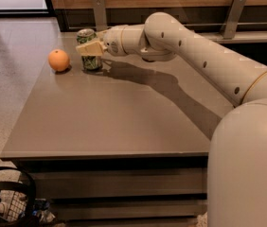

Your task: Move green can near orange

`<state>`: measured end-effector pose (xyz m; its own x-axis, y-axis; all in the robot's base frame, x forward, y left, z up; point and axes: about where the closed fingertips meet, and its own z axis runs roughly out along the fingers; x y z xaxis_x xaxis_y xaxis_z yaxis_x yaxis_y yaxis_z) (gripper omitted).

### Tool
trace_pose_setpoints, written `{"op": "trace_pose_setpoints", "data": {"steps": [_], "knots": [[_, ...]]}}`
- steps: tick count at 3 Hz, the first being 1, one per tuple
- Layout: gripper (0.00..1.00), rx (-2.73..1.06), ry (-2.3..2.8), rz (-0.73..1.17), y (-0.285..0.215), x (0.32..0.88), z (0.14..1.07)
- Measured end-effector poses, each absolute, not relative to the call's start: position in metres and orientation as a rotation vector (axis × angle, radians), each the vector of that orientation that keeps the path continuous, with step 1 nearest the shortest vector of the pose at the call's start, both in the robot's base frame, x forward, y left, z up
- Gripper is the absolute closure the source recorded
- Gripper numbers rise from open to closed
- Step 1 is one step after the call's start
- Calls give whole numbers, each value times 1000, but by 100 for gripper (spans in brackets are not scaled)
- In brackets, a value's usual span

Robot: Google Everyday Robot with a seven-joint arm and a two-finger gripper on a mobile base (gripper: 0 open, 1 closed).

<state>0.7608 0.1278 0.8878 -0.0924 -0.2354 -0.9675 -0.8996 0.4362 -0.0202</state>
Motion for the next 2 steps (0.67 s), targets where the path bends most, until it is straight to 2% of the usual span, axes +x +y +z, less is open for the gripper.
{"op": "trace_pose_setpoints", "data": {"steps": [1, 2], "knots": [[85, -1019, 1597, 766, 131, 760, 887], [62, -1022, 1597, 770, 133, 760, 886]]}}
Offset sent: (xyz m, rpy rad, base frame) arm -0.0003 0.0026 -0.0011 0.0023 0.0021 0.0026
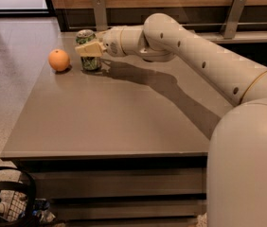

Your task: Move green can near orange

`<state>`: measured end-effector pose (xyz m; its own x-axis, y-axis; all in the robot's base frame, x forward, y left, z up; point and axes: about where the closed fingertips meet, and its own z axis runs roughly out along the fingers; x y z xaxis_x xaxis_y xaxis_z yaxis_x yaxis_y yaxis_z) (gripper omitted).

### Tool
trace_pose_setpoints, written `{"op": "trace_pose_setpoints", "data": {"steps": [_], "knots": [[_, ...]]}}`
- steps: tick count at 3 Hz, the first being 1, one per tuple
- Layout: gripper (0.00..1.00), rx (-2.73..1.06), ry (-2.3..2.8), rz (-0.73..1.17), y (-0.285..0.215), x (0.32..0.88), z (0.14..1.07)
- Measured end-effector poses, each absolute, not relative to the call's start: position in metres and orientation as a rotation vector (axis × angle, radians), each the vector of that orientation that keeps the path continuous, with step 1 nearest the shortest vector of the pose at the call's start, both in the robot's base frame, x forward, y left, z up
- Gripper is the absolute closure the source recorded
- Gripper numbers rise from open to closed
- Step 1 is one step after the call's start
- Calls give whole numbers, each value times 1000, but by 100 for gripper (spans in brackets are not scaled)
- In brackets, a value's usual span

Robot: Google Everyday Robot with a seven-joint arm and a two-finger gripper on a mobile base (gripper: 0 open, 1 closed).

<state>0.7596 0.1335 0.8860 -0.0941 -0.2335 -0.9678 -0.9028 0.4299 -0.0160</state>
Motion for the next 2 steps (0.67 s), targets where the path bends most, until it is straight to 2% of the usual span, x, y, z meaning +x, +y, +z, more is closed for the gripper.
{"op": "trace_pose_setpoints", "data": {"steps": [2], "knots": [[15, -1028, 1595, 778, 139, 758, 885]]}}
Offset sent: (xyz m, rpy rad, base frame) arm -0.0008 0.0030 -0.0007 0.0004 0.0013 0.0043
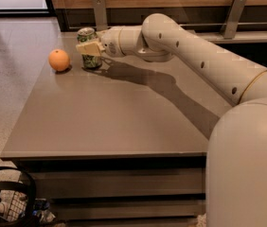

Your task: Move green can near orange

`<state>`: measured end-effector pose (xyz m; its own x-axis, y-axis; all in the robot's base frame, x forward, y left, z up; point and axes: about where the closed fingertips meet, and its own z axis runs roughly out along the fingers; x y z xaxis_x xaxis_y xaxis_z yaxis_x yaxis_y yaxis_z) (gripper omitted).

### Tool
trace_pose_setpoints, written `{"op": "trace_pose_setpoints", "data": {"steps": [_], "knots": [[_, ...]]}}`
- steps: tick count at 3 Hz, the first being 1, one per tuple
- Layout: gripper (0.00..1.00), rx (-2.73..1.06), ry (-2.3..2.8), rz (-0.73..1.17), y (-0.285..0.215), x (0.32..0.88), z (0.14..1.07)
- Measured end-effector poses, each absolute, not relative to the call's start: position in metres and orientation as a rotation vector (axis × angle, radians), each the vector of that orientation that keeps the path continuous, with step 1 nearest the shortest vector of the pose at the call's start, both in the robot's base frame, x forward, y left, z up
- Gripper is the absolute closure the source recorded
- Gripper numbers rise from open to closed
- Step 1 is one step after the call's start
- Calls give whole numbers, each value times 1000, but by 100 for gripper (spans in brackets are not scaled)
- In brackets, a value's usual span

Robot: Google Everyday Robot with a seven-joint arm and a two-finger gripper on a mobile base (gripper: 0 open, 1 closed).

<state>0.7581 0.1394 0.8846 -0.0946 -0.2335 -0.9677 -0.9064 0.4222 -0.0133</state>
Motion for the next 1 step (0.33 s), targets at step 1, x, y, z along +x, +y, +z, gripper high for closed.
{"op": "trace_pose_setpoints", "data": {"steps": [1], "knots": [[0, -1031, 1594, 782, 142, 757, 884]]}}
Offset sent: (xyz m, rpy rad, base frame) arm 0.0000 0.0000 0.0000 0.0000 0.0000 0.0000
